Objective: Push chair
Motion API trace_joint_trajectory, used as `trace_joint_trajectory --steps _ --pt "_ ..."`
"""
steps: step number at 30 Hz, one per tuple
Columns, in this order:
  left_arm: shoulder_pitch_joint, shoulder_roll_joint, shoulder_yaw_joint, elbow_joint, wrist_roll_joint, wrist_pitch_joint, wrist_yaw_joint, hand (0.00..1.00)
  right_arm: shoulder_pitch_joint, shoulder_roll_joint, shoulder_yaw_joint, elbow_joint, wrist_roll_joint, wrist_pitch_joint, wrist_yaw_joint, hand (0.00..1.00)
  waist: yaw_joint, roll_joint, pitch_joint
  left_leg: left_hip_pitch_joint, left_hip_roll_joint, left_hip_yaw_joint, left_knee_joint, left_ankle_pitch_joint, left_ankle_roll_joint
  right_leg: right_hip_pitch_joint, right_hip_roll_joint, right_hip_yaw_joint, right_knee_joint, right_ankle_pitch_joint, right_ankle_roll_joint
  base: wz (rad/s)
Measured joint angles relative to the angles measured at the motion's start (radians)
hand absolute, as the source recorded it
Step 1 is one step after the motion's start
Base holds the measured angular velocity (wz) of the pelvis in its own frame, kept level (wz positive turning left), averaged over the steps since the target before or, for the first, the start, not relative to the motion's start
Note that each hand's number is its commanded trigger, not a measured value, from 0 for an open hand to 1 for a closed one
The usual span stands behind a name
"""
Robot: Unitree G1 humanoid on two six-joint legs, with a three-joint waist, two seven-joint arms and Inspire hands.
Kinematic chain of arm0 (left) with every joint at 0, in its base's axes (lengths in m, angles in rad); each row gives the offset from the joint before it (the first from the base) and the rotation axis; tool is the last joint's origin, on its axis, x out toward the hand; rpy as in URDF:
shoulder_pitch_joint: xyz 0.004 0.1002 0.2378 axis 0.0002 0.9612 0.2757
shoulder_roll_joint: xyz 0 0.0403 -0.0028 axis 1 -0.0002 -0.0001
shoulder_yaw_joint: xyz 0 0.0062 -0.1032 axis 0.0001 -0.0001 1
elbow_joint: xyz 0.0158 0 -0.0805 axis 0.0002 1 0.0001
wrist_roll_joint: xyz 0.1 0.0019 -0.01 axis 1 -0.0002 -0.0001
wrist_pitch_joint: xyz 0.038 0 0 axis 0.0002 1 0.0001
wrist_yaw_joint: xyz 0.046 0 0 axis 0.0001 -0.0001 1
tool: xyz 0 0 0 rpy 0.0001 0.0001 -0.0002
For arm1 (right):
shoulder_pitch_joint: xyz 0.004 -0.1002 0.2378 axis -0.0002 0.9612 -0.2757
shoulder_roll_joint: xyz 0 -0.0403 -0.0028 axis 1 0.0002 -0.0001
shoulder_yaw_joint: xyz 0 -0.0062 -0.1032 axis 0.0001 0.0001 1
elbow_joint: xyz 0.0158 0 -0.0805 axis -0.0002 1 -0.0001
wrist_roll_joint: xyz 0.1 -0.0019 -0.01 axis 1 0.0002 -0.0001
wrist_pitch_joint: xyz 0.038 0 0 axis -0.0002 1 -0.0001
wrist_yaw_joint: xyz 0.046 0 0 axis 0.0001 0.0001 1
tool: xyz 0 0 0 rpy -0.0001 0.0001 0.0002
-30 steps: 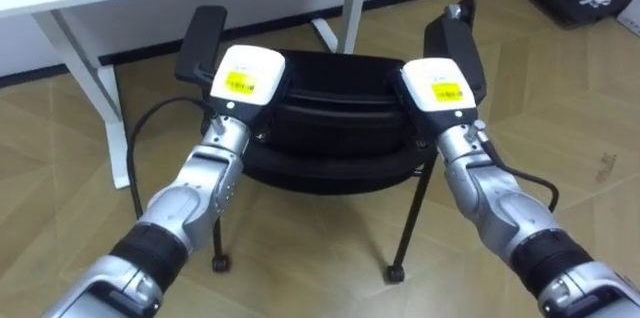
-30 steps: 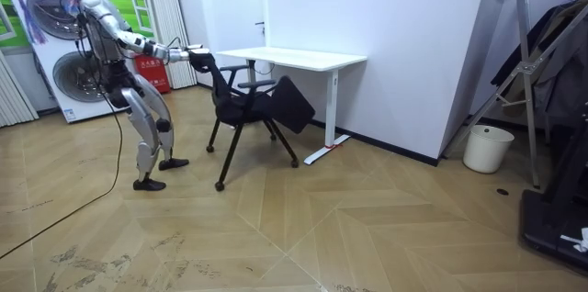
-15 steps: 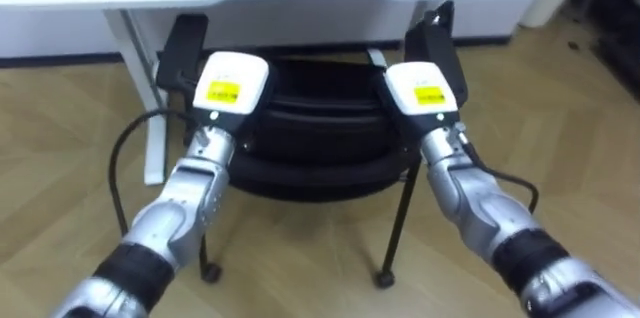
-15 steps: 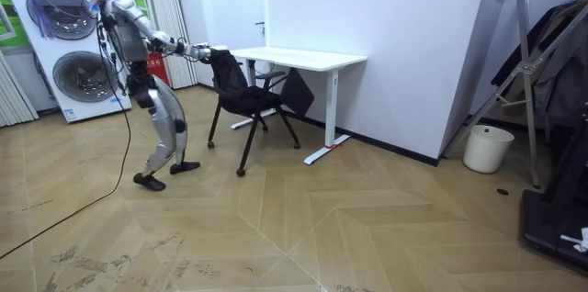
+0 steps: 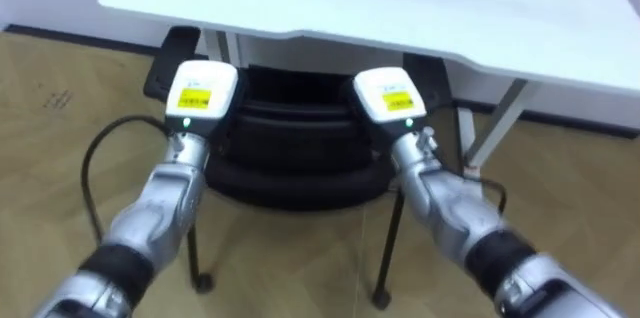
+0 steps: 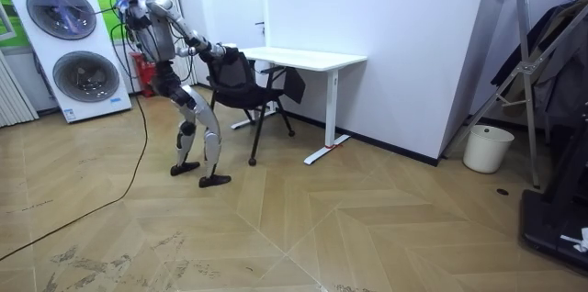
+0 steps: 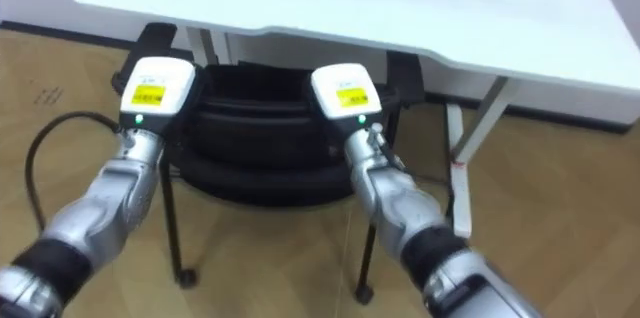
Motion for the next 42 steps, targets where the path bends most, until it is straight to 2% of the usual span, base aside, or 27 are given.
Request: trace_joint_trajectory --steps 4,7,11,12,16,18,19,21,22,24,25,27,28,29,30,31,32,33,34,35,36,37,38,39,40,41,42 --pt "-0.001 -0.031 -0.007 -0.003 0.0 0.033 0.002 1.0 -0.03 -0.013 -0.004 0.045 0.0 -0.023 0.011 1.0 -0.002 0.0 0.0 -0.002 0.003 0.004 -0.061 0.033 -0.005 -0.003 0.032 0.018 -0.069 0.046 0.003 -0.01" --pt "-0.001 -0.035 -0.007 -0.003 0.0 0.034 0.006 1.0 -0.03 -0.017 -0.012 0.043 -0.004 -0.031 0.012 1.0 -0.009 0.005 -0.0032 -0.006 0.018 0.009 -0.085 0.051 -0.011 -0.004 0.081 0.064 -0.108 0.063 0.012 0.06" --pt "0.0 -0.034 -0.004 -0.004 0.0 0.036 0.01 1.0 -0.029 -0.015 -0.033 0.036 -0.028 -0.039 0.028 1.0 -0.03 0.008 -0.005 0.006 0.026 0.017 -0.12 0.084 -0.012 0.006 0.1 0.077 -0.143 0.082 0.01 0.07" --pt "-0.001 -0.034 -0.004 -0.004 0.0 0.036 0.01 1.0 -0.028 -0.015 -0.039 0.032 -0.035 -0.04 0.033 1.0 -0.037 0.009 -0.005 0.006 0.034 0.025 -0.122 0.088 -0.013 0.009 0.104 0.076 -0.148 0.083 0.009 0.18" --pt "0.018 -0.023 0.0 -0.031 0.0 0.044 0.01 1.0 -0.012 -0.014 -0.053 -0.011 -0.049 -0.04 0.072 1.0 -0.051 0.016 -0.007 0.02 0.116 0.149 -0.112 0.096 -0.032 0.012 0.123 0.082 -0.144 0.075 -0.01 -0.01" --pt "0.024 -0.021 -0.002 -0.032 0.002 0.044 0.009 1.0 -0.002 -0.008 -0.062 -0.013 -0.056 -0.039 0.077 1.0 -0.051 0.024 -0.0089 0.026 0.142 0.156 -0.075 0.101 -0.046 0.027 0.149 0.088 -0.144 0.068 -0.02 -0.02" --pt "0.025 -0.021 -0.011 -0.032 0.003 0.045 0.003 1.0 0.006 -0.006 -0.069 -0.009 -0.057 -0.039 0.079 1.0 -0.051 0.028 -0.0081 0.026 0.156 0.153 -0.034 0.095 -0.051 0.041 0.172 0.11 -0.142 0.062 -0.026 0.0" --pt "0.028 -0.033 -0.028 -0.028 0.004 0.056 -0.009 1.0 0.016 -0.006 -0.08 0.003 -0.059 -0.04 0.09 1.0 -0.053 0.028 -0.0078 0.0 0.165 0.152 0.073 0.106 -0.033 0.054 0.199 0.157 -0.125 0.049 -0.029 -0.06" --pt "0.039 -0.05 -0.028 -0.029 0.004 0.07 -0.017 1.0 0.026 -0.006 -0.095 0.005 -0.069 -0.043 0.105 1.0 -0.053 0.031 -0.0092 -0.017 0.164 0.149 0.138 0.123 -0.008 0.059 0.215 0.2 -0.112 0.044 -0.028 -0.19" --pt "0.058 -0.08 -0.029 -0.033 0.024 0.085 -0.03 1.0 0.06 -0.009 -0.137 0.003 -0.092 -0.061 0.108 1.0 -0.057 0.042 -0.0129 -0.022 0.162 0.124 0.195 0.132 0.003 0.08 0.263 0.291 -0.113 0.043 -0.027 -0.16" --pt "0.059 -0.083 -0.029 -0.032 0.027 0.085 -0.032 1.0 0.064 -0.01 -0.141 0.003 -0.092 -0.062 0.11 1.0 -0.057 0.042 -0.0131 -0.018 0.161 0.124 0.193 0.132 0.003 0.083 0.282 0.316 -0.115 0.043 -0.027 -0.1" --pt "0.064 -0.085 -0.028 -0.03 0.032 0.085 -0.042 1.0 0.075 -0.006 -0.15 0.0 -0.109 -0.066 0.112 1.0 -0.085 0.046 -0.0169 0.012 0.156 0.128 0.118 0.132 0.003 0.102 0.357 0.431 -0.169 0.046 -0.023 0.03" --pt "0.068 -0.086 -0.028 -0.029 0.034 0.085 -0.042 1.0 0.081 -0.004 -0.154 -0.001 -0.117 -0.067 0.111 1.0 -0.096 0.049 -0.0193 0.025 0.157 0.129 0.088 0.133 0.005 0.115 0.372 0.457 -0.195 0.05 -0.016 0.2" --pt "0.082 -0.093 -0.028 -0.025 0.039 0.084 -0.043 1.0 0.098 0.001 -0.161 0.0 -0.133 -0.068 0.107 1.0 -0.118 0.061 -0.0267 0.056 0.164 0.15 0.017 0.138 0.012 0.15 0.399 0.496 -0.256 0.06 -0.001 0.15" --pt "0.089 -0.1 -0.029 -0.022 0.042 0.085 -0.044 1.0 0.109 0.0 -0.164 -0.002 -0.14 -0.07 0.104 1.0 -0.115 0.071 -0.0374 0.075 0.182 0.199 -0.026 0.139 0.014 0.16 0.4 0.487 -0.245 0.058 0.004 -0.1" --pt "0.086 -0.105 -0.03 -0.01 0.044 0.077 -0.056 1.0 0.123 -0.007 -0.169 -0.003 -0.14 -0.075 0.095 1.0 -0.081 0.052 -0.0286 0.127 0.177 0.316 -0.059 0.135 0.011 0.148 0.321 0.31 -0.085 0.008 -0.041 -0.31" --pt "0.079 -0.105 -0.038 -0.004 0.042 0.07 -0.081 1.0 0.139 -0.01 -0.169 0.001 -0.128 -0.08 0.088 1.0 -0.08 -0.011 -0.0267 0.111 0.127 0.344 0.044 0.136 0.014 0.162 0.194 0.191 0.015 -0.083 -0.067 -0.48" --pt "0.082 -0.11 -0.025 -0.013 0.042 0.071 -0.089 1.0 0.131 -0.016 -0.167 0.003 -0.127 -0.089 0.088 1.0 -0.077 -0.029 -0.0213 0.067 0.113 0.324 0.15 0.134 0.021 0.155 0.185 0.214 0.048 -0.143 -0.083 -0.3" --pt "0.085 -0.133 -0.01 -0.016 0.04 0.072 -0.114 1.0 0.132 -0.031 -0.165 -0.007 -0.127 -0.087 0.077 1.0 -0.095 0.011 -0.0173 -0.02 0.084 0.242 0.22 0.089 0.059 0.147 0.242 0.292 0.069 -0.164 -0.095 -0.05" --pt "0.085 -0.152 -0.009 -0.018 0.037 0.066 -0.13 1.0 0.149 -0.063 -0.163 -0.04 -0.125 -0.086 0.079 1.0 -0.107 0.02 -0.0254 -0.072 0.019 0.214 0.126 0.075 0.071 0.134 0.291 0.378 0.04 -0.163 -0.095 -0.03" --pt "0.089 -0.172 -0.008 -0.018 0.043 0.065 -0.131 1.0 0.166 -0.087 -0.163 -0.063 -0.129 -0.088 0.075 1.0 -0.093 0.019 -0.0269 -0.098 -0.045 0.222 -0.024 0.099 0.076 0.139 0.322 0.47 -0.028 -0.144 -0.06 -0.17" --pt "0.094 -0.179 -0.007 -0.018 0.048 0.065 -0.129 1.0 0.174 -0.093 -0.164 -0.067 -0.137 -0.088 0.07 1.0 -0.081 0.024 -0.0301 -0.097 -0.065 0.224 -0.109 0.13 0.088 0.156 0.344 0.526 -0.091 -0.12 -0.024 -0.65" --pt "0.103 -0.194 -0.008 -0.016 0.053 0.063 -0.126 1.0 0.184 -0.1 -0.163 -0.069 -0.155 -0.098 0.053 1.0 -0.043 0.065 -0.0545 -0.092 -0.073 0.208 -0.27 0.207 0.086 0.19 0.349 0.528 -0.19 -0.077 0.003 -0.99" --pt "0.105 -0.185 -0.012 -0.033 0.052 0.053 -0.109 1.0 0.185 -0.125 -0.163 -0.075 -0.154 -0.116 0.029 1.0 -0.017 0.04 -0.0428 -0.07 -0.088 0.184 -0.358 0.258 0.073 0.183 0.213 0.298 -0.122 -0.071 0.01 -0.94" --pt "0.111 -0.168 -0.012 -0.062 0.053 0.052 -0.101 1.0 0.179 -0.124 -0.164 -0.077 -0.151 -0.121 0.022 1.0 -0.016 0.031 -0.0473 -0.072 -0.097 0.178 -0.363 0.272 0.065 0.19 0.153 0.277 -0.098 -0.082 0.003 -0.26" --pt "0.1 -0.159 0.001 -0.079 0.059 0.047 -0.106 1.0 0.165 -0.123 -0.17 -0.084 -0.148 -0.121 0.003 1.0 -0.061 0.041 -0.0375 -0.094 -0.08 0.159 -0.347 0.334 0.067 0.178 0.19 0.3 -0.051 -0.146 -0.016 0.32" --pt "0.084 -0.159 0.003 -0.079 0.063 0.047 -0.13 1.0 0.162 -0.116 -0.184 -0.082 -0.145 -0.113 0.006 1.0 -0.073 0.036 -0.0405 -0.09 -0.082 0.165 -0.339 0.344 0.073 0.167 0.2 0.332 -0.042 -0.165 -0.02 0.34"
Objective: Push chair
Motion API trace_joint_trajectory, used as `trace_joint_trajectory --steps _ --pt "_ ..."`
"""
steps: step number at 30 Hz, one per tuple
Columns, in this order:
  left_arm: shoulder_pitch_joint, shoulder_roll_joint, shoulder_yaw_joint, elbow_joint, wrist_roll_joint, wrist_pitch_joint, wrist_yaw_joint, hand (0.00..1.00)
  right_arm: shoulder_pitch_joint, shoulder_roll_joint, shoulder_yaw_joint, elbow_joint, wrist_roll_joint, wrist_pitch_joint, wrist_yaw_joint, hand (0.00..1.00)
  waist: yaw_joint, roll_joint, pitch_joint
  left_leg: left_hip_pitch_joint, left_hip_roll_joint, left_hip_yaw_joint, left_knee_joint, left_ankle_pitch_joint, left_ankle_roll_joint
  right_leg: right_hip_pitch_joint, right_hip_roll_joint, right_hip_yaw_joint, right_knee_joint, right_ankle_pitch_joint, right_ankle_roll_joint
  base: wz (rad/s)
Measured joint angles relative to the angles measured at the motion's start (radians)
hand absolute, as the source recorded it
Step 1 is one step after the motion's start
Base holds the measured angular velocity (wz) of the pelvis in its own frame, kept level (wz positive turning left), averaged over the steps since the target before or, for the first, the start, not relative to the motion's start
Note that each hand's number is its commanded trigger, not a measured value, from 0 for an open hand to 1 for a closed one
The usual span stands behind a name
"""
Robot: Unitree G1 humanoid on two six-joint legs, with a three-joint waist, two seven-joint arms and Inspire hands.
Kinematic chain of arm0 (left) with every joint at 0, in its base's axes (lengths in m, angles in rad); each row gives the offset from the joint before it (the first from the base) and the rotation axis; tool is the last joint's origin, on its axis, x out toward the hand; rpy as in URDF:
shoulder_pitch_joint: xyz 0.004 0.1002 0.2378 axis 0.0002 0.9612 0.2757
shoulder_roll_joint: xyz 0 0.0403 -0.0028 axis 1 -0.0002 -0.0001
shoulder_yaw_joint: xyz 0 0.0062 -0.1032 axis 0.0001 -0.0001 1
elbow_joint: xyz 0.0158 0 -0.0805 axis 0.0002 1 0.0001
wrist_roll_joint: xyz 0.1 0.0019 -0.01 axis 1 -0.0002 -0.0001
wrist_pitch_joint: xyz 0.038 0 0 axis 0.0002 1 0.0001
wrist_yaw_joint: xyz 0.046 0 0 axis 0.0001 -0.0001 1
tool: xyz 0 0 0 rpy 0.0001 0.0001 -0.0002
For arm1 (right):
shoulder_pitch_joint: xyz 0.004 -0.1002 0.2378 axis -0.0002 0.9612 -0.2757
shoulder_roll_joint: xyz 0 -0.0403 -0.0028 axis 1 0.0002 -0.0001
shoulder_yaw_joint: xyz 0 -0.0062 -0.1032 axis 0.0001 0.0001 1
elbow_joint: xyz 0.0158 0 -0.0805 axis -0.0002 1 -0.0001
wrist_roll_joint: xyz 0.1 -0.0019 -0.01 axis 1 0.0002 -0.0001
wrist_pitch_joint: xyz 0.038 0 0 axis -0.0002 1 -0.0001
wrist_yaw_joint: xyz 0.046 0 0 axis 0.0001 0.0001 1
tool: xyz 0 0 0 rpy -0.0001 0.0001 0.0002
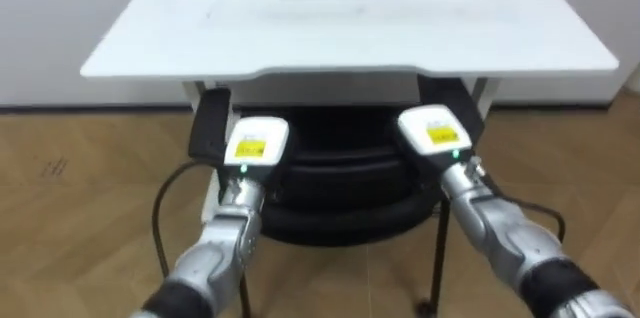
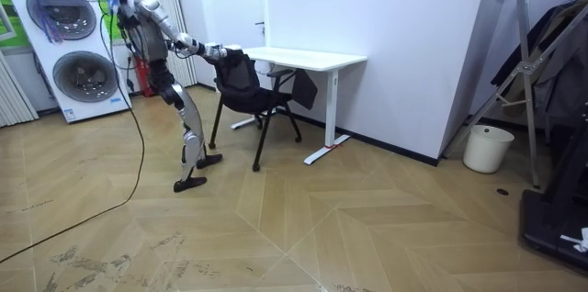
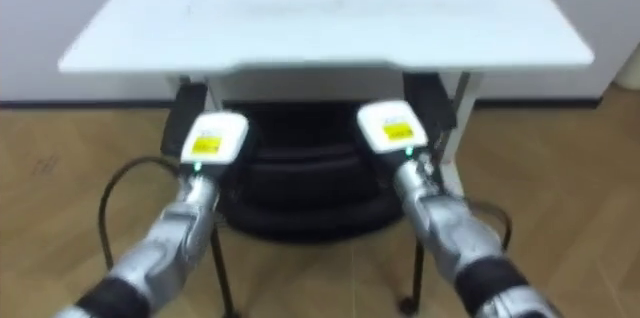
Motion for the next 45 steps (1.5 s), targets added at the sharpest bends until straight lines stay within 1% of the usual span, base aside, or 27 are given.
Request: trace_joint_trajectory --steps 2,3,9,10,11,12,13,14,16,17,19,20,21,25,26,27,28,29,30,31,32,33,34,35,37,41,45 --pt "-0.001 0.006 0.013 -0.005 0.01 -0.003 0.0 1.0 -0.012 0.007 0.0 -0.001 0.001 0.004 0.015 1.0 0.001 0.0 -0.0002 0.003 0.019 0.054 -0.004 0.0 0.001 -0.002 0.028 0.065 -0.025 0.004 0.004 -0.27" --pt "-0.001 0.005 0.026 -0.005 0.022 -0.011 0.0 1.0 -0.013 0.012 0.0 -0.005 0.0 0.009 0.017 1.0 0.002 -0.001 0.0 0.003 0.026 0.069 -0.007 -0.001 0.001 -0.003 0.027 0.07 -0.033 0.01 0.008 -0.44" --pt "-0.04 0.056 0.047 -0.006 0.039 -0.058 -0.004 1.0 -0.025 0.045 -0.003 -0.023 0.015 0.045 0.014 1.0 -0.018 -0.031 0.0051 -0.01 0.029 0.141 0.006 -0.018 0.034 -0.005 -0.032 0.053 -0.08 0.026 0.056 -0.29" --pt "-0.051 0.064 0.047 -0.008 0.048 -0.062 -0.009 1.0 -0.028 0.051 -0.004 -0.022 0.023 0.053 0.009 0.66 -0.026 -0.044 0.0049 -0.013 0.029 0.158 0.009 -0.024 0.042 -0.005 -0.048 0.042 -0.086 0.022 0.063 -0.11" --pt "-0.062 0.075 0.047 -0.015 0.055 -0.064 -0.014 1.0 -0.036 0.056 -0.004 -0.02 0.029 0.058 0.006 0.58 -0.033 -0.052 0.0078 -0.016 0.029 0.174 0.019 -0.032 0.054 -0.005 -0.063 0.029 -0.088 0.017 0.071 -0.12" --pt "-0.068 0.079 0.047 -0.016 0.058 -0.065 -0.017 1.0 -0.038 0.059 -0.004 -0.02 0.031 0.062 0.004 0.0 -0.035 -0.055 0.008 -0.017 0.029 0.18 0.023 -0.033 0.056 -0.005 -0.075 0.02 -0.089 0.015 0.075 -0.21" --pt "-0.075 0.083 0.047 -0.021 0.066 -0.065 -0.02 1.0 -0.04 0.063 -0.005 -0.018 0.038 0.067 -0.003 0.0 -0.035 -0.067 0.0114 -0.022 0.026 0.182 0.038 -0.039 0.063 -0.005 -0.094 0.001 -0.094 0.01 0.085 -0.3" --pt "-0.077 0.09 0.048 -0.034 0.07 -0.064 -0.026 1.0 -0.043 0.065 -0.006 -0.018 0.044 0.07 -0.006 0.0 -0.036 -0.064 0.0067 -0.032 0.027 0.185 0.056 -0.052 0.082 -0.005 -0.11 -0.039 -0.089 0.006 0.088 -0.28" --pt "-0.095 0.101 0.047 -0.046 0.077 -0.063 -0.045 1.0 -0.052 0.078 -0.009 -0.019 0.069 0.087 -0.004 0.0 -0.048 -0.088 0.0136 -0.027 0.029 0.233 0.056 -0.068 0.106 0.003 -0.142 -0.089 -0.024 -0.017 0.11 0.05" --pt "-0.107 0.104 0.047 -0.042 0.08 -0.062 -0.063 0.01 -0.059 0.089 -0.015 -0.021 0.092 0.104 0.011 0.0 -0.062 -0.103 0.0166 -0.015 0.027 0.261 0.057 -0.073 0.113 0.002 -0.152 -0.136 0.049 -0.018 0.108 0.1" --pt "-0.107 0.103 0.049 -0.041 0.076 -0.056 -0.067 0.0 -0.074 0.096 -0.021 -0.02 0.121 0.121 0.044 0.0 -0.058 -0.109 0.0166 -0.013 0.027 0.292 0.083 -0.079 0.121 0.004 -0.166 -0.208 0.107 0.006 0.092 -0.52" --pt "-0.106 0.099 0.06 -0.04 0.074 -0.056 -0.066 0.0 -0.089 0.096 -0.024 -0.021 0.142 0.128 0.054 0.0 -0.039 -0.092 0.026 -0.016 0.027 0.283 0.108 -0.085 0.12 0.005 -0.18 -0.225 0.102 0.003 0.083 -0.94" --pt "-0.105 0.095 0.073 -0.036 0.073 -0.056 -0.066 0.0 -0.097 0.097 -0.023 -0.018 0.155 0.137 0.06 0.0 -0.031 -0.085 0.0297 -0.019 0.018 0.256 0.117 -0.091 0.088 0.002 -0.181 -0.231 0.095 0.01 0.077 -0.74" --pt "-0.099 0.09 0.097 -0.047 0.025 -0.055 -0.061 0.0 -0.124 0.101 -0.022 0.01 0.255 0.145 0.059 0.0 -0.023 -0.081 0.0269 -0.016 -0.023 0.155 0.038 -0.032 0.017 0.048 -0.142 -0.233 -0.09 0.028 0.059 -0.34" --pt "-0.102 0.082 0.115 -0.049 -0.015 -0.063 -0.061 0.0 -0.136 0.101 -0.024 0.014 0.269 0.14 0.061 0.0 -0.027 -0.066 0.0267 -0.02 -0.026 0.117 0.034 -0.011 0.018 0.059 -0.131 -0.247 -0.139 0.052 0.058 -0.36" --pt "-0.102 0.079 0.122 -0.046 -0.043 -0.064 -0.058 0.0 -0.143 0.103 -0.03 0.015 0.266 0.141 0.074 0.0 -0.019 -0.063 0.0329 -0.052 0.002 0.094 0.172 -0.06 0.074 0.065 -0.151 -0.304 -0.14 0.059 0.055 -0.49" --pt "-0.097 0.08 0.126 -0.051 -0.054 -0.065 -0.055 0.0 -0.143 0.106 -0.033 0.015 0.26 0.139 0.08 0.0 -0.004 -0.053 0.0329 -0.064 0.029 0.064 0.275 -0.127 0.084 0.071 -0.158 -0.327 -0.128 0.058 0.058 -0.99" --pt "-0.079 0.089 0.132 -0.072 -0.072 -0.063 -0.041 0.0 -0.15 0.107 -0.033 0.013 0.259 0.134 0.098 0.0 0.023 -0.015 0.0268 -0.082 0.064 -0.011 0.391 -0.23 0.045 0.075 -0.161 -0.349 -0.083 0.045 0.082 -0.98" --pt "-0.075 0.09 0.128 -0.074 -0.075 -0.063 -0.034 0.0 -0.154 0.106 -0.035 0.012 0.258 0.135 0.106 0.0 0.026 0.004 0.0289 -0.082 0.057 -0.041 0.403 -0.262 0.069 0.072 -0.153 -0.353 -0.064 0.037 0.097 -0.52" --pt "-0.084 0.092 0.127 -0.063 -0.086 -0.063 -0.031 0.0 -0.151 0.108 -0.034 0.011 0.251 0.146 0.123 0.0 0.004 -0.027 0.0193 -0.08 0.026 -0.067 0.365 -0.239 0.056 0.065 -0.156 -0.352 -0.072 0.032 0.104 0.47" --pt "-0.1 0.09 0.124 -0.044 -0.089 -0.061 -0.032 0.0 -0.155 0.107 -0.038 0.01 0.245 0.157 0.151 0.0 -0.028 -0.058 0.0073 -0.071 -0.013 -0.101 0.289 -0.216 0.035 0.052 -0.15 -0.33 -0.115 0.037 0.095 0.76" --pt "-0.104 0.088 0.125 -0.038 -0.091 -0.061 -0.033 0.0 -0.159 0.107 -0.041 0.01 0.245 0.163 0.159 0.0 -0.035 -0.062 0.0088 -0.058 -0.024 -0.113 0.245 -0.195 0.039 0.052 -0.143 -0.321 -0.141 0.044 0.087 0.67" --pt "-0.105 0.075 0.13 -0.035 -0.105 -0.06 -0.034 0.0 -0.163 0.102 -0.043 0.01 0.246 0.167 0.162 0.0 -0.045 -0.064 0.0117 -0.028 -0.036 -0.132 0.162 -0.145 0.047 0.055 -0.12 -0.299 -0.196 0.067 0.078 0.31" --pt "-0.104 0.056 0.143 -0.038 -0.123 -0.056 -0.033 0.0 -0.162 0.096 -0.043 0.011 0.245 0.171 0.167 0.0 -0.043 -0.065 0.0127 -0.008 -0.043 -0.139 0.106 -0.097 0.057 0.061 -0.105 -0.277 -0.233 0.099 0.081 0.2" --pt "-0.102 0.052 0.149 -0.039 -0.127 -0.057 -0.032 0.0 -0.161 0.094 -0.043 0.01 0.235 0.172 0.172 0.0 -0.04 -0.066 0.0148 0.008 -0.053 -0.161 0.081 -0.061 0.08 0.074 -0.097 -0.27 -0.257 0.15 0.096 0.15" --pt "-0.079 0.062 0.146 -0.062 -0.146 -0.058 -0.032 0.0 -0.161 0.089 -0.044 0.004 0.256 0.173 0.186 0.0 -0.046 -0.066 0.0148 0.035 -0.06 -0.195 0.046 -0.042 0.071 0.11 -0.082 -0.283 -0.295 0.156 0.1 0.22" --pt "-0.044 0.081 0.145 -0.098 -0.164 -0.064 -0.033 0.0 -0.158 0.08 -0.044 -0.021 0.28 0.173 0.221 0.0 -0.044 -0.065 0.0144 0.067 -0.06 -0.2 0.015 -0.033 0.075 0.149 -0.071 -0.295 -0.337 0.163 0.087 0.11"
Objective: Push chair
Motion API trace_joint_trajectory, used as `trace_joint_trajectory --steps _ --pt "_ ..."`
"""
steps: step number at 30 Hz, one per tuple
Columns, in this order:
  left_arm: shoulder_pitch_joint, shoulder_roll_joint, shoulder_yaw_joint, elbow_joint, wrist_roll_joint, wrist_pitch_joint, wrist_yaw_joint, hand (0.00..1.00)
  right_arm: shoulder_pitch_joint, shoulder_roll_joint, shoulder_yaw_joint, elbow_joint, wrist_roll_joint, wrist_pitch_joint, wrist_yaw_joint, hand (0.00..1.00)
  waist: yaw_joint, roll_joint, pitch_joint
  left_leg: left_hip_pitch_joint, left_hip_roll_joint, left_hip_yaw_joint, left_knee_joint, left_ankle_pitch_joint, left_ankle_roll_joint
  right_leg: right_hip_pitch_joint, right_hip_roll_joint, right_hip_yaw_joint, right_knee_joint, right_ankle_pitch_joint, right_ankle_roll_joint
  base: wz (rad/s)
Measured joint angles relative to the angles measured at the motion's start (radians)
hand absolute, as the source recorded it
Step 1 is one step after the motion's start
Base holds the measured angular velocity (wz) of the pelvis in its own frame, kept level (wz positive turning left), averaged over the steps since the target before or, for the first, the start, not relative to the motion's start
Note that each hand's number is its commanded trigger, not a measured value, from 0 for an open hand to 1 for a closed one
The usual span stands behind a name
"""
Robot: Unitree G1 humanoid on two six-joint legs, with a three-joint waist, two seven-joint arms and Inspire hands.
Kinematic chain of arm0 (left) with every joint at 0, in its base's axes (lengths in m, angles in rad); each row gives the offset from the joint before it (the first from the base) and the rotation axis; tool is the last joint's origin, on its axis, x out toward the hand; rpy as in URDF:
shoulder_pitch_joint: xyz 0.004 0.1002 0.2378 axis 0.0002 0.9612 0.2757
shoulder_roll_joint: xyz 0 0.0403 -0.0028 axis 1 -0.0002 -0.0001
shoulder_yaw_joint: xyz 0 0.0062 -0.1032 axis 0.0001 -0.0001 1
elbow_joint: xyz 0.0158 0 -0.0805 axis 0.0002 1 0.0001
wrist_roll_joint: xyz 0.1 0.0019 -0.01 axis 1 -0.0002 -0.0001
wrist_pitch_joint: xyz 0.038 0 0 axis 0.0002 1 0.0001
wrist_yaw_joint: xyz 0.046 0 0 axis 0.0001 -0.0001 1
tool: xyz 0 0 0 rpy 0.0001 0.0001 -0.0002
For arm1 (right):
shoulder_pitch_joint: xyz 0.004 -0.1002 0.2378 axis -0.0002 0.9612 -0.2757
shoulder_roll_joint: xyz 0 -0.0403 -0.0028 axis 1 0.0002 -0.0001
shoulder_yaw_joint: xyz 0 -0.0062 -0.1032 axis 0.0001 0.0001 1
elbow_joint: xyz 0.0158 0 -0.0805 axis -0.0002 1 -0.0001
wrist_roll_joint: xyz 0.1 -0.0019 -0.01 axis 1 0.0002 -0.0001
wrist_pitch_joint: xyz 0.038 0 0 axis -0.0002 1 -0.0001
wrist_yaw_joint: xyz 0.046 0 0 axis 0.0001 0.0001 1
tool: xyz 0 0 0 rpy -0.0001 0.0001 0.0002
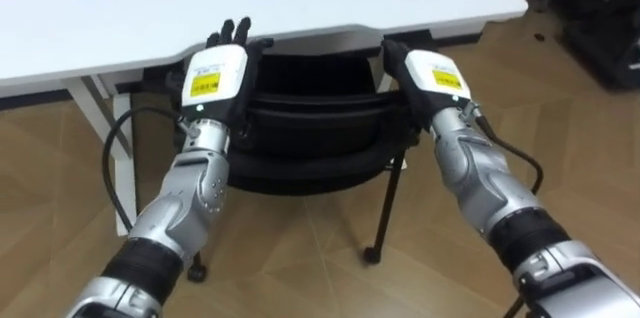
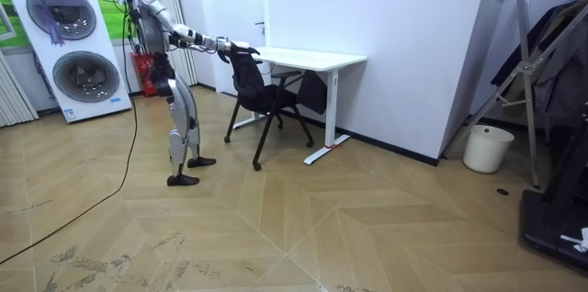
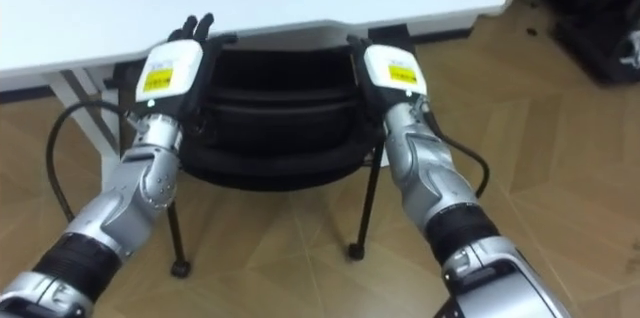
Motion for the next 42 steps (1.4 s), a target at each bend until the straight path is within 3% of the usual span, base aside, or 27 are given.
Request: trace_joint_trajectory --steps 4,9,16,21,22,24,25,27,28,29,30,31,32,33,34,35,37,39,42 --pt "0.025 0.004 0.002 -0.033 -0.004 0.0 -0.007 0.0 0.01 -0.025 0.001 -0.057 0.021 0.0 0.05 0.0 0.003 0.001 -0.0005 0.021 -0.003 -0.004 -0.02 0.001 -0.001 0.032 0.003 -0.012 -0.038 0.002 -0.003 0.05" --pt "0.041 0.006 0.001 -0.083 -0.01 0.028 -0.027 0.0 0.037 -0.032 0.003 -0.172 0.014 0.039 0.07 0.0 -0.002 0.001 -0.0015 0.026 -0.005 -0.005 -0.036 0.001 -0.002 0.042 0.004 -0.012 -0.053 0.003 -0.005 0.0" --pt "0.042 0.006 0.013 -0.105 -0.076 0.052 -0.038 0.0 0.04 -0.085 -0.005 -0.251 0.049 0.039 0.068 0.0 -0.046 0.0 -0.0057 0.035 -0.007 -0.005 -0.037 0.001 -0.001 0.061 0.006 -0.014 -0.066 0.011 -0.005 0.0" --pt "0.041 0.019 0.057 -0.2 -0.125 0.082 -0.133 0.0 0.04 -0.127 -0.107 -0.416 0.051 0.026 0.052 0.0 -0.079 0.015 -0.0148 0.021 0.004 0.003 -0.026 0.0 -0.001 0.045 0.015 0.004 -0.064 0.026 -0.008 -0.11" --pt "0.041 0.034 0.06 -0.223 -0.124 0.09 -0.162 0.0 0.036 -0.171 -0.157 -0.487 0.058 0.008 0.025 0.0 -0.079 0.019 -0.0168 0.021 0.004 0.005 -0.025 0.0 -0.001 0.047 0.015 0.004 -0.065 0.028 -0.008 -0.09" --pt "0.042 0.107 0.061 -0.283 -0.125 0.087 -0.213 0.0 0.023 -0.279 -0.283 -0.593 0.059 -0.023 -0.074 0.0 -0.068 0.02 -0.0161 0.023 0.012 0.019 -0.024 0.0 -0.001 0.049 0.021 0.007 -0.074 0.038 -0.012 -0.12" --pt "0.044 0.13 0.061 -0.296 -0.126 0.087 -0.228 0.0 0.023 -0.302 -0.32 -0.609 0.06 -0.034 -0.104 0.0 -0.068 0.022 -0.0152 0.022 0.014 0.02 -0.022 0.0 -0.002 0.052 0.024 0.007 -0.083 0.043 -0.013 -0.17" --pt "0.047 0.24 0.065 -0.362 -0.142 0.047 -0.262 0.0 0.063 -0.401 -0.471 -0.677 0.058 -0.053 -0.215 0.0 -0.038 0.027 -0.013 0.02 0.025 0.024 -0.012 -0.01 -0.008 0.049 0.032 0.016 -0.089 0.052 -0.018 -0.21" --pt "0.047 0.27 0.075 -0.394 -0.16 0.037 -0.262 0.0 0.076 -0.423 -0.505 -0.689 0.058 -0.054 -0.24 0.0 -0.037 0.03 -0.0133 0.018 0.026 0.022 -0.01 -0.011 -0.009 0.047 0.034 0.016 -0.09 0.052 -0.019 -0.06" --pt "0.047 0.324 0.144 -0.487 -0.209 0.008 -0.244 0.0 0.113 -0.465 -0.572 -0.724 0.066 -0.056 -0.285 0.0 -0.031 0.036 -0.0137 0.013 0.026 0.016 -0.01 -0.015 -0.012 0.042 0.037 0.017 -0.097 0.052 -0.019 0.04" --pt "0.046 0.34 0.21 -0.537 -0.234 -0.007 -0.216 0.0 0.128 -0.485 -0.602 -0.741 0.079 -0.061 -0.303 0.0 -0.037 0.041 -0.0146 0.011 0.027 0.017 -0.009 -0.017 -0.015 0.041 0.037 0.019 -0.1 0.052 -0.019 0.04" --pt "0.045 0.367 0.35 -0.618 -0.27 -0.04 -0.121 0.0 0.153 -0.515 -0.656 -0.767 0.107 -0.08 -0.336 0.0 -0.051 0.057 -0.0214 0.012 0.025 0.016 -0.011 -0.019 -0.016 0.04 0.035 0.022 -0.099 0.05 -0.018 -0.05" --pt "0.043 0.388 0.484 -0.666 -0.3 -0.061 -0.02 0.0 0.184 -0.538 -0.703 -0.793 0.141 -0.096 -0.368 0.0 -0.063 0.075 -0.0331 0.023 0.022 0.023 -0.018 -0.02 -0.011 0.044 0.03 0.031 -0.099 0.042 -0.013 -0.08" --pt "0.048 0.392 0.552 -0.686 -0.312 -0.07 0.022 0.0 0.199 -0.542 -0.729 -0.808 0.161 -0.099 -0.38 0.0 -0.071 0.084 -0.0387 0.031 0.019 0.027 -0.021 -0.02 -0.008 0.047 0.026 0.038 -0.098 0.038 -0.01 -0.22" --pt "0.071 0.411 0.674 -0.705 -0.317 -0.09 0.095 0.0 0.244 -0.542 -0.787 -0.833 0.198 -0.108 -0.407 0.0 -0.078 0.086 -0.0416 0.06 0.017 0.049 -0.038 -0.02 -0.006 0.065 0.018 0.044 -0.1 0.033 -0.006 -0.19" --pt "0.124 0.433 0.775 -0.726 -0.318 -0.095 0.141 0.0 0.303 -0.545 -0.852 -0.837 0.256 -0.124 -0.422 0.0 -0.097 0.096 -0.0476 0.085 0.013 0.057 -0.043 -0.027 0.0 0.094 0.014 0.043 -0.107 0.028 -0.002 -0.14" --pt "0.222 0.435 0.894 -0.743 -0.329 -0.109 0.194 0.0 0.383 -0.545 -0.943 -0.831 0.364 -0.109 -0.441 0.0 -0.122 0.097 -0.0477 0.119 0.007 0.064 -0.053 -0.035 -0.001 0.124 0.008 0.045 -0.114 0.015 0.001 -0.02" --pt "0.309 0.396 0.991 -0.746 -0.329 -0.1 0.262 0.0 0.43 -0.545 -1.031 -0.804 0.448 -0.075 -0.473 0.0 -0.155 0.096 -0.0452 0.13 0.006 0.064 -0.052 -0.042 -0.004 0.133 0.006 0.044 -0.107 0.003 0.0 0.0" --pt "0.361 0.371 1.035 -0.746 -0.33 -0.091 0.326 0.0 0.482 -0.545 -1.121 -0.787 0.511 -0.066 -0.529 0.0 -0.184 0.084 -0.0338 0.122 0.015 0.071 -0.029 -0.061 -0.012 0.132 0.012 0.045 -0.105 -0.004 -0.004 -0.07"
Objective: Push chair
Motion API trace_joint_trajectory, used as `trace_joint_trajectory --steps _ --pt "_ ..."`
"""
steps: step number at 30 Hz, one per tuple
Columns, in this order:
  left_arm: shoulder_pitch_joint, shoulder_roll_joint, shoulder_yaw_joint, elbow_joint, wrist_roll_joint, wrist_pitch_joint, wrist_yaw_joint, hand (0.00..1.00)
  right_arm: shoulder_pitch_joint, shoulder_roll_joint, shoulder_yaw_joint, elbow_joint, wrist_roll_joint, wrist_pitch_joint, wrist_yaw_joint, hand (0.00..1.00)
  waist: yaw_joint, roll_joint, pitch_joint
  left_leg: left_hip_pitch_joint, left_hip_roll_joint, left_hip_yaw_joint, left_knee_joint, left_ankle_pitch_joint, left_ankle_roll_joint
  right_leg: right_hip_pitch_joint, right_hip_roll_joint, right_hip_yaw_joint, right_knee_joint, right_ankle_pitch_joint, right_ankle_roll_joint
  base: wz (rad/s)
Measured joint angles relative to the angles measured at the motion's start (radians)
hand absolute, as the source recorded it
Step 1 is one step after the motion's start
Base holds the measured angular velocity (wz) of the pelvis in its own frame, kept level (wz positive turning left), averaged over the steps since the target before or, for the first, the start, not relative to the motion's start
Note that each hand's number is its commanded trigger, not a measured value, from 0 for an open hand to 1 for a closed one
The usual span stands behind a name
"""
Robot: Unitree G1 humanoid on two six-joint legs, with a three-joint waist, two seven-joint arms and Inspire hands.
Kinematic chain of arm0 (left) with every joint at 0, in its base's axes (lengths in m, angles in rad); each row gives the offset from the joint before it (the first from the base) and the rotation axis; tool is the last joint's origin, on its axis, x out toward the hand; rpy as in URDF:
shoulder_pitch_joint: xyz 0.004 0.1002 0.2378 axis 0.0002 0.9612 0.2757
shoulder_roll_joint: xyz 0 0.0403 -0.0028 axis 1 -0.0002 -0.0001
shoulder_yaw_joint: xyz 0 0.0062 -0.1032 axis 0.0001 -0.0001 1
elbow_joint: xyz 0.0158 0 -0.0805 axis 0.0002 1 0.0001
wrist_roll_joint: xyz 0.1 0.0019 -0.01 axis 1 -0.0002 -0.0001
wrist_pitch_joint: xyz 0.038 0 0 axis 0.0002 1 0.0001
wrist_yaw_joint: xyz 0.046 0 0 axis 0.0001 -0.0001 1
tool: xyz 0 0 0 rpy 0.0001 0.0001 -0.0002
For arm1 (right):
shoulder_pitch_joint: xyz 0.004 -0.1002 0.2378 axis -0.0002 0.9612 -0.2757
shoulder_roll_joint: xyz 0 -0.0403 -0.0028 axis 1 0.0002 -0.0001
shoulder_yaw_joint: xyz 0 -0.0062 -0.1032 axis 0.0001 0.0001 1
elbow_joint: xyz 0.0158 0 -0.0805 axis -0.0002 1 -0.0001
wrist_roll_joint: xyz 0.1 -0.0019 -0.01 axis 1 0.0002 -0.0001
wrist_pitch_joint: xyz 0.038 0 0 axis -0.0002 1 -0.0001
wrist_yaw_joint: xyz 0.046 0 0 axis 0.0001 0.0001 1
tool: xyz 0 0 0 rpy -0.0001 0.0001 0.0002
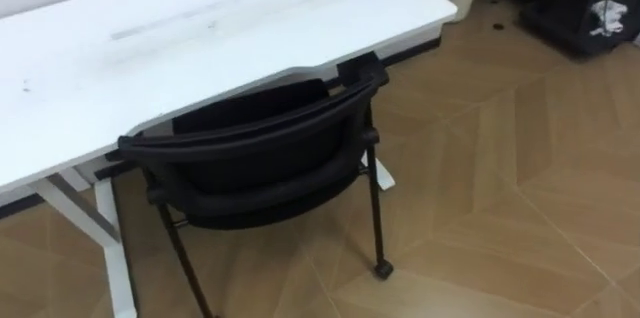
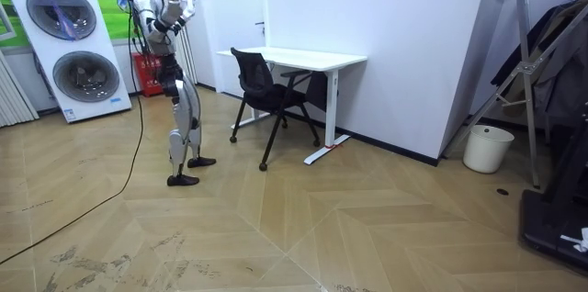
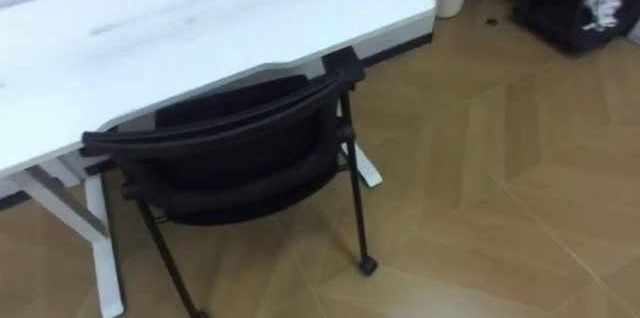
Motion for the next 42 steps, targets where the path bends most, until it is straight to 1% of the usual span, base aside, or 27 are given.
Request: trace_joint_trajectory --steps 1,3,4,6,8,10,11,12,13,14,15,17,18,19,20,22,23,24,26,27,29,30,32,34,37,39,42 --pt "0.005 -0.002 0.006 0.0 -0.001 0.003 0.009 0.0 0.006 0.0 -0.01 0.0 0.012 0.0 -0.012 0.0 -0.004 -0.005 0.0023 0.0 0.002 0.003 0.001 -0.003 -0.001 0.0 0.001 0.001 -0.001 0.0 -0.001 -0.14" --pt "0.04 -0.002 0.019 -0.001 -0.003 0.003 0.041 0.0 0.039 0.0 -0.031 0.003 0.054 -0.007 -0.047 0.0 -0.021 -0.005 -0.0005 -0.004 0.004 0.006 0.005 -0.011 -0.003 0.002 0.004 0.006 -0.01 0.001 -0.005 -0.09" --pt "0.062 -0.004 0.02 -0.001 -0.004 0.003 0.055 0.0 0.074 0.0 -0.048 0.016 0.085 -0.013 -0.067 0.0 -0.026 -0.006 0.0001 -0.011 0.004 0.01 0.015 -0.019 -0.004 0.0 0.008 0.011 -0.012 0.002 -0.006 -0.18" --pt "0.096 -0.021 0.021 0.0 -0.013 0.005 0.071 0.0 0.119 0.009 -0.058 0.034 0.138 -0.012 -0.09 0.0 -0.024 -0.006 0.0004 -0.012 0.007 0.027 0.017 -0.029 -0.005 -0.005 0.009 0.027 -0.011 0.004 -0.007 -0.22" --pt "0.121 -0.058 0.02 0.0 -0.025 0.005 0.096 0.0 0.181 0.031 -0.064 0.035 0.195 -0.013 -0.108 0.0 -0.026 -0.002 -0.0017 -0.011 0.007 0.034 0.013 -0.036 -0.004 -0.007 0.008 0.027 -0.01 0.004 -0.007 -0.12" --pt "0.148 -0.091 0.018 0.0 -0.069 0.002 0.117 0.0 0.233 0.075 -0.064 0.038 0.255 -0.015 -0.116 0.0 -0.023 -0.001 -0.0018 -0.005 0.007 0.037 0.005 -0.038 -0.004 -0.004 0.008 0.021 -0.004 0.005 -0.005 -0.07" --pt "0.174 -0.114 0.013 0.008 -0.119 0.001 0.131 0.0 0.258 0.106 -0.063 0.064 0.295 -0.018 -0.117 0.0 -0.02 0.0 -0.0015 0.002 0.007 0.038 -0.005 -0.038 -0.004 -0.005 0.007 0.022 0.001 0.005 -0.005 0.0" --pt "0.186 -0.128 0.013 0.018 -0.145 0.001 0.134 0.0 0.272 0.121 -0.063 0.08 0.317 -0.016 -0.117 0.0 -0.017 0.001 -0.0014 0.004 0.007 0.038 -0.007 -0.038 -0.004 -0.006 0.007 0.022 0.005 0.005 -0.005 -0.03" --pt "0.212 -0.15 0.01 0.049 -0.198 0.002 0.137 0.0 0.301 0.154 -0.063 0.105 0.357 -0.012 -0.118 0.0 -0.016 -0.002 -0.0009 0.008 0.008 0.039 -0.016 -0.038 -0.004 -0.009 0.006 0.024 0.006 0.005 -0.005 -0.04" --pt "0.232 -0.174 0.006 0.094 -0.246 0.006 0.14 0.0 0.331 0.189 -0.063 0.124 0.4 -0.01 -0.117 0.0 -0.009 0.004 -0.0038 0.008 0.008 0.041 -0.019 -0.038 -0.004 -0.013 0.006 0.027 0.006 0.005 -0.005 -0.05" --pt "0.241 -0.187 0.006 0.119 -0.264 0.006 0.14 0.0 0.348 0.211 -0.063 0.128 0.421 -0.01 -0.115 0.0 0.0 0.003 -0.003 0.008 0.008 0.043 -0.02 -0.038 -0.004 -0.014 0.006 0.03 0.006 0.005 -0.005 -0.09" --pt "0.295 -0.257 0.002 0.199 -0.363 0.003 0.141 0.0 0.407 0.308 -0.048 0.184 0.503 -0.011 -0.107 0.0 0.014 0.005 -0.0035 0.015 0.009 0.046 -0.034 -0.04 -0.006 -0.014 0.006 0.03 0.006 0.005 -0.005 -0.06" --pt "0.311 -0.275 -0.004 0.227 -0.391 0.003 0.14 0.0 0.419 0.333 -0.043 0.208 0.524 -0.011 -0.097 0.0 0.018 0.005 -0.0034 0.019 0.009 0.047 -0.038 -0.039 -0.006 -0.013 0.006 0.03 0.006 0.005 -0.005 0.0" --pt "0.328 -0.31 -0.014 0.29 -0.451 0.003 0.13 0.0 0.439 0.378 -0.034 0.265 0.575 -0.01 -0.073 0.0 0.027 0.004 -0.0031 0.026 0.009 0.047 -0.042 -0.04 -0.006 -0.013 0.005 0.031 0.006 0.005 -0.005 -0.03" --pt "0.35 -0.332 -0.036 0.367 -0.521 0.003 0.117 0.0 0.455 0.404 -0.015 0.357 0.637 -0.01 -0.048 0.0 0.031 0.004 -0.0036 0.029 0.01 0.047 -0.043 -0.042 -0.008 -0.012 0.006 0.036 0.007 0.005 -0.005 0.0" --pt "0.379 -0.354 -0.073 0.503 -0.625 0.005 0.08 0.0 0.459 0.433 0.009 0.494 0.736 -0.001 -0.002 0.0 0.035 0.003 -0.003 0.027 0.012 0.046 -0.041 -0.044 -0.007 -0.013 0.006 0.043 0.007 0.005 -0.005 0.0" --pt "0.4 -0.373 -0.102 0.588 -0.673 0.004 0.054 0.0 0.467 0.454 0.042 0.583 0.789 -0.001 0.034 0.0 0.035 0.003 -0.0029 0.026 0.016 0.039 -0.039 -0.046 -0.008 -0.013 0.006 0.042 0.007 0.005 -0.005 0.0" --pt "0.408 -0.38 -0.112 0.63 -0.689 0.003 0.039 0.0 0.468 0.466 0.05 0.623 0.807 -0.001 0.056 0.0 0.034 0.002 -0.003 0.027 0.016 0.037 -0.039 -0.047 -0.008 -0.012 0.006 0.041 0.007 0.005 -0.005 0.0" --pt "0.413 -0.415 -0.114 0.799 -0.75 0.003 -0.035 0.0 0.471 0.516 0.055 0.785 0.842 0.001 0.147 0.0 0.032 0.003 -0.0015 0.028 0.016 0.034 -0.034 -0.055 -0.009 -0.002 0.008 0.041 0.005 0.005 -0.005 0.0" --pt "0.417 -0.421 -0.118 0.839 -0.758 0.001 -0.054 0.0 0.472 0.526 0.057 0.818 0.845 -0.002 0.168 0.0 0.031 0.001 -0.0023 0.029 0.017 0.035 -0.035 -0.055 -0.009 0.0 0.007 0.041 0.005 0.005 -0.005 0.0" --pt "0.428 -0.434 -0.148 0.982 -0.785 -0.003 -0.147 0.0 0.471 0.531 0.086 0.987 0.876 0.0 0.268 0.0 0.028 0.003 -0.0018 0.033 0.019 0.04 -0.022 -0.063 -0.008 0.005 0.008 0.048 0.006 0.005 -0.005 -0.05" --pt "0.432 -0.442 -0.166 1.026 -0.784 -0.002 -0.192 0.0 0.47 0.531 0.106 1.058 0.876 0.004 0.306 0.0 0.027 0.007 0.0006 0.027 0.021 0.04 -0.009 -0.07 -0.008 0.008 0.009 0.047 0.006 0.005 -0.005 -0.04" --pt "0.436 -0.443 -0.215 1.11 -0.779 0.002 -0.257 0.0 0.465 0.532 0.137 1.121 0.873 0.018 0.354 0.0 0.02 0.012 0.0025 0.027 0.021 0.038 0.006 -0.082 -0.009 0.015 0.01 0.044 0.006 0.003 -0.002 -0.06" --pt "0.436 -0.446 -0.279 1.157 -0.768 0.009 -0.319 0.0 0.461 0.535 0.193 1.17 0.871 0.023 0.405 0.0 0.008 0.011 0.002 0.026 0.02 0.036 0.014 -0.086 -0.013 0.019 0.008 0.044 0.007 0.0 0.002 0.0" --pt "0.401 -0.45 -0.373 1.201 -0.725 0.032 -0.393 0.0 0.436 0.541 0.28 1.215 0.867 0.039 0.453 0.0 -0.003 0.012 0.0027 0.018 0.019 0.036 0.03 -0.085 -0.014 0.017 0.007 0.043 0.003 -0.001 0.002 0.0" --pt "0.374 -0.451 -0.449 1.21 -0.701 0.044 -0.436 0.0 0.39 0.565 0.317 1.232 0.842 0.044 0.472 0.0 -0.014 0.008 0.0029 0.007 0.017 0.039 0.048 -0.084 -0.014 0.015 0.005 0.05 -0.001 -0.015 -0.002 0.0" --pt "0.338 -0.454 -0.499 1.21 -0.666 0.05 -0.469 0.0 0.345 0.584 0.391 1.238 0.837 0.053 0.497 0.0 -0.017 0.008 0.0022 0.01 0.023 0.045 0.051 -0.081 -0.015 0.01 0.005 0.054 0.001 -0.016 -0.003 -0.05"
